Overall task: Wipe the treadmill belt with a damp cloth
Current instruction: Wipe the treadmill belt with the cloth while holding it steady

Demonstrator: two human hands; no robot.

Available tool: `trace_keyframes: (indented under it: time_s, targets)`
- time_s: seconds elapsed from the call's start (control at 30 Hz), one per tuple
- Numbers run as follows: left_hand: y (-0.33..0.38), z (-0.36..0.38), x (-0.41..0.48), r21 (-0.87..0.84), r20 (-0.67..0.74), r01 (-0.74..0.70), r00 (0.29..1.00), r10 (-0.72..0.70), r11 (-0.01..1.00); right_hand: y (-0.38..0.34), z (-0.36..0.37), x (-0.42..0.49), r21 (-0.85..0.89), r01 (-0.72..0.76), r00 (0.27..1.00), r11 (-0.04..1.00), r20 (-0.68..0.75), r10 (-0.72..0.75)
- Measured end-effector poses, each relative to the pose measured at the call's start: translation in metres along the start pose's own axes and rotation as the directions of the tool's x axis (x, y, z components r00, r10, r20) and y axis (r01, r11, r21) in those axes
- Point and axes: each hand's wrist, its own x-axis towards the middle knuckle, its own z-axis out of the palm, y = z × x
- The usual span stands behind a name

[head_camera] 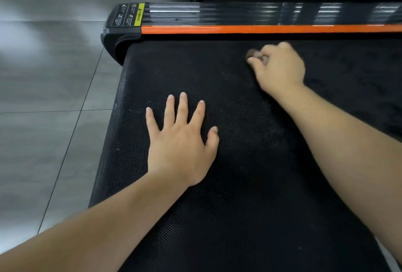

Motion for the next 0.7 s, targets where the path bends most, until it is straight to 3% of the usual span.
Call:
trace_keyframes:
  time_s: [0.07,0.13,0.23,0.27,0.4,0.43,0.53,0.57,0.63,0.7]
  targets:
    - [0.001,0.000,0.000,0.010,0.005,0.004,1.000,-0.004,1.000,-0.016,0.005,-0.029,0.047,0.221,0.973,0.974,0.055,-0.223]
    - [0.001,0.000,0.000,0.012,0.004,0.002,1.000,-0.002,1.000,-0.008,0.000,-0.036,0.026,0.287,0.956,0.958,0.063,-0.288]
    - [0.000,0.000,0.000,0.002,0.008,0.002,1.000,-0.002,1.000,0.019,-0.010,-0.007,0.013,-0.026,0.999,1.000,-0.034,0.026]
    - [0.000,0.000,-0.001,-0.001,0.012,0.004,1.000,-0.004,1.000,0.018,-0.010,-0.012,0.028,-0.038,0.998,0.999,-0.049,0.039]
    - [0.000,-0.001,0.001,0.001,0.023,-0.001,1.000,0.001,1.000,0.000,-0.010,-0.065,0.149,0.318,0.935,0.936,0.113,-0.335]
    - [0.001,-0.001,0.001,-0.001,0.027,-0.002,1.000,0.002,1.000,0.008,-0.015,-0.062,0.125,0.293,0.946,0.948,0.102,-0.306]
    - [0.000,-0.001,-0.001,-0.011,0.019,-0.002,1.000,0.002,1.000,0.024,-0.027,-0.054,0.052,0.040,0.999,0.998,-0.021,-0.039]
    - [0.000,-0.001,-0.002,-0.010,0.019,-0.005,1.000,0.005,1.000,0.018,-0.027,-0.068,0.026,0.091,0.996,0.995,-0.014,-0.091]
    - [-0.001,0.000,-0.002,-0.005,0.017,-0.008,1.000,0.008,1.000,0.000,-0.027,-0.106,0.077,0.327,0.940,0.942,0.080,-0.333]
    - [0.000,0.001,-0.001,-0.004,0.020,-0.009,1.000,0.009,1.000,0.004,-0.035,-0.117,0.107,0.371,0.912,0.922,0.143,-0.384]
